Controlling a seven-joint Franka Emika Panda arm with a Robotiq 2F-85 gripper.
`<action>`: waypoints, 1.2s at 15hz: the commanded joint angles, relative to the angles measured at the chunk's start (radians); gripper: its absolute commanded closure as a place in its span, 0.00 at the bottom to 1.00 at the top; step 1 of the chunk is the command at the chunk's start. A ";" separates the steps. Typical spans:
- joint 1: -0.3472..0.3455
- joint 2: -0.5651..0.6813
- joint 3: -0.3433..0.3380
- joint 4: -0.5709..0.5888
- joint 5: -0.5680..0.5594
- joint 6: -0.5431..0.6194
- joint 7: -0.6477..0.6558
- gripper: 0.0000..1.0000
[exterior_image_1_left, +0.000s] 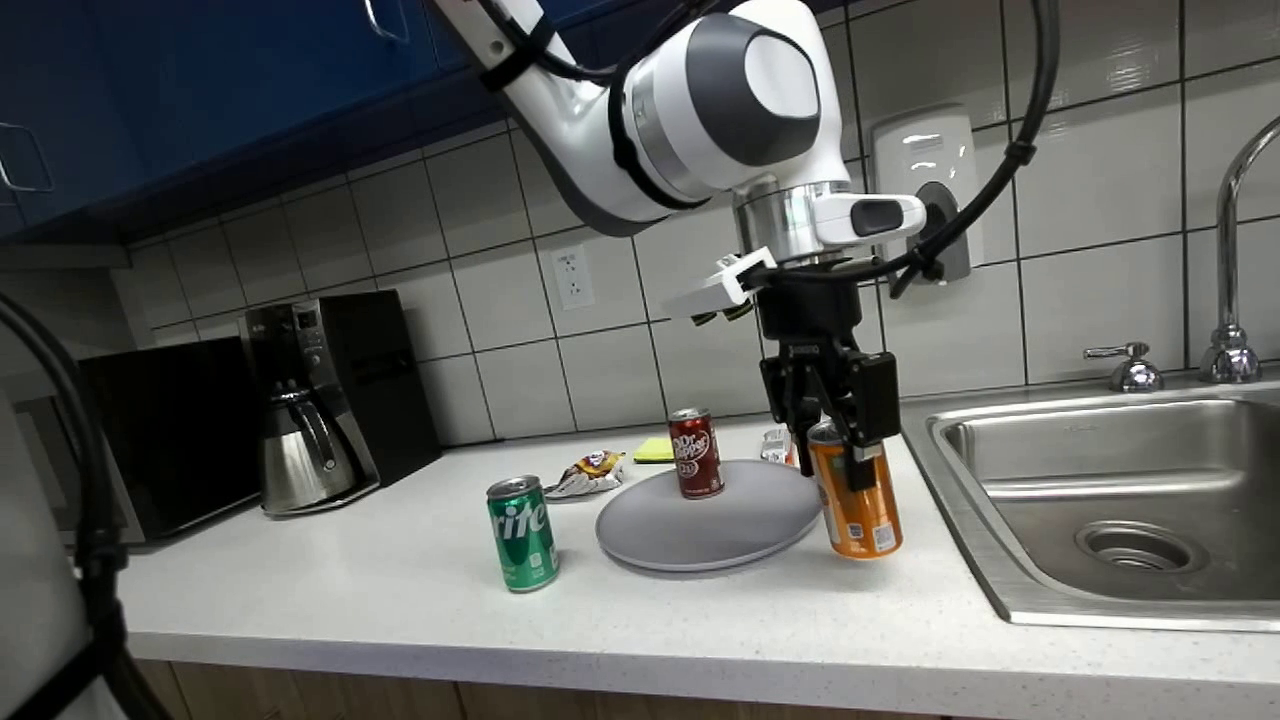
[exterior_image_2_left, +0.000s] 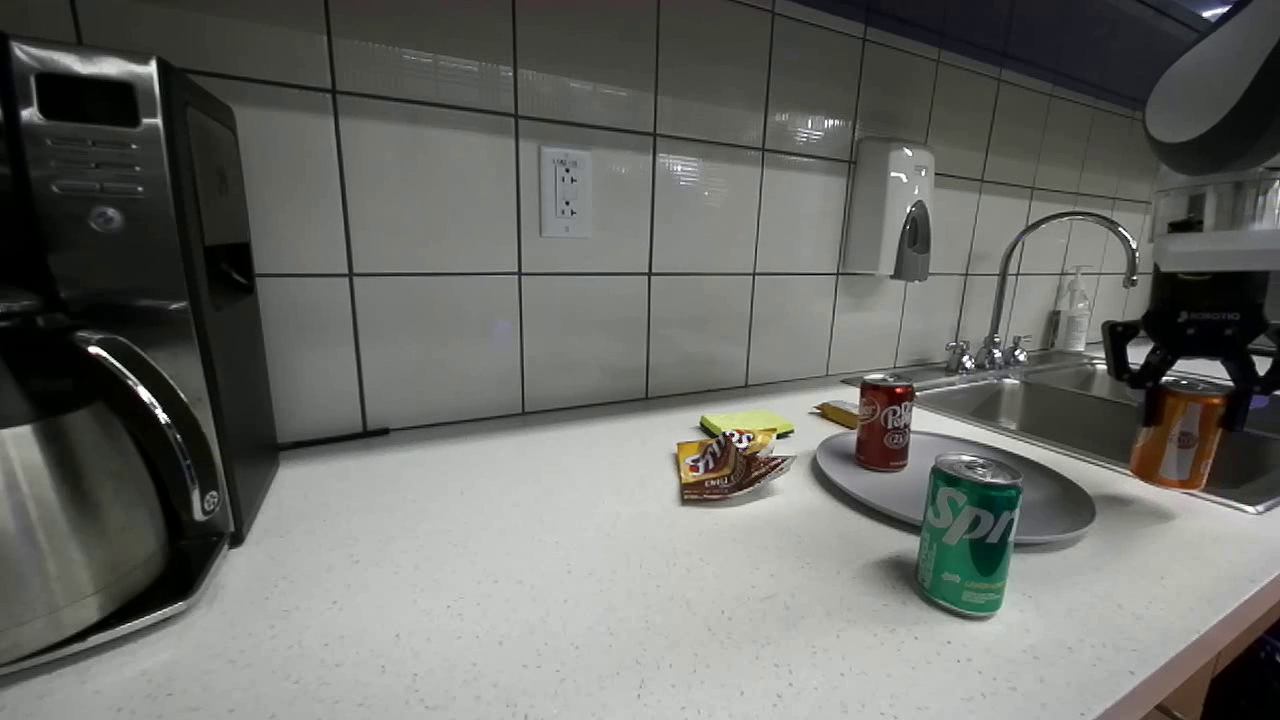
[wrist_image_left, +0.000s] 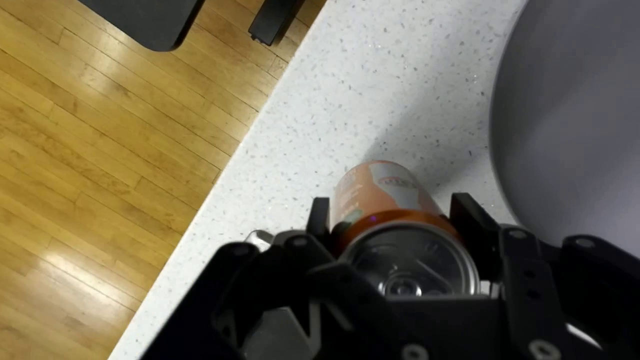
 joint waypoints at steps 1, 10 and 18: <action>0.023 -0.013 0.023 0.035 -0.017 -0.026 -0.004 0.62; 0.084 0.085 0.066 0.157 0.019 -0.030 -0.073 0.62; 0.129 0.178 0.093 0.241 0.049 -0.037 -0.140 0.62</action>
